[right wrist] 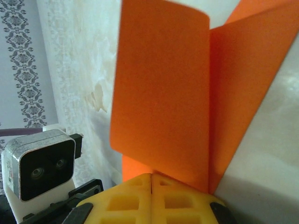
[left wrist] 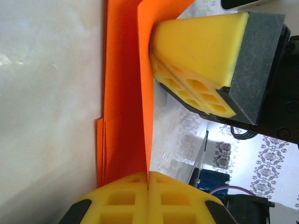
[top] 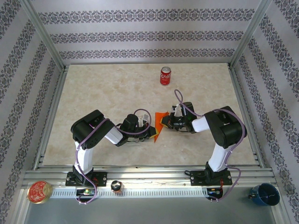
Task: Fold a paper plane with a square sheet of paper (pick it up from the middle)
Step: Fold the wing for the fifth time at the center of the table.
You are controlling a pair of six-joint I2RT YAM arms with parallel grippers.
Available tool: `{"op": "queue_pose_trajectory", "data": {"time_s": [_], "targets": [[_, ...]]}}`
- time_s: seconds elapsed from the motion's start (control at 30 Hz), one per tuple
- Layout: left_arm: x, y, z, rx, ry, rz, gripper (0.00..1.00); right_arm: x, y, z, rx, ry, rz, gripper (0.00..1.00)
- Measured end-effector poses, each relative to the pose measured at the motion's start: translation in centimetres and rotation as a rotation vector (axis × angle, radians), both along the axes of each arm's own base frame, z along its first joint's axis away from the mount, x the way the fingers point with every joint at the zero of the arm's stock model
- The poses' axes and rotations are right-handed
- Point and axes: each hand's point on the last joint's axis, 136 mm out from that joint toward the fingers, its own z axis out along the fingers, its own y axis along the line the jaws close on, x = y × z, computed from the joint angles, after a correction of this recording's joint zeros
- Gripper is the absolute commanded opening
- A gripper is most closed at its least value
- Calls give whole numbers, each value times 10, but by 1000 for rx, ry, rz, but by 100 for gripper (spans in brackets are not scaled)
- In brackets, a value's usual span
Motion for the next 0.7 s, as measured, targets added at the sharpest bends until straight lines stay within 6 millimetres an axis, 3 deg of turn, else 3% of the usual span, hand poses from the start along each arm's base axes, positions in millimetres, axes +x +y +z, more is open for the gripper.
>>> {"op": "queue_pose_trajectory", "data": {"time_s": [0.07, 0.23, 0.7], "targets": [[0, 0, 0, 0, 0, 0, 0, 0, 0, 0, -5, 8, 2, 5], [0, 1, -1, 4, 2, 2, 14, 0, 2, -1, -19, 24, 13, 5], [-8, 5, 1, 50, -6, -44, 16, 0, 1, -2, -33, 53, 14, 6]]}}
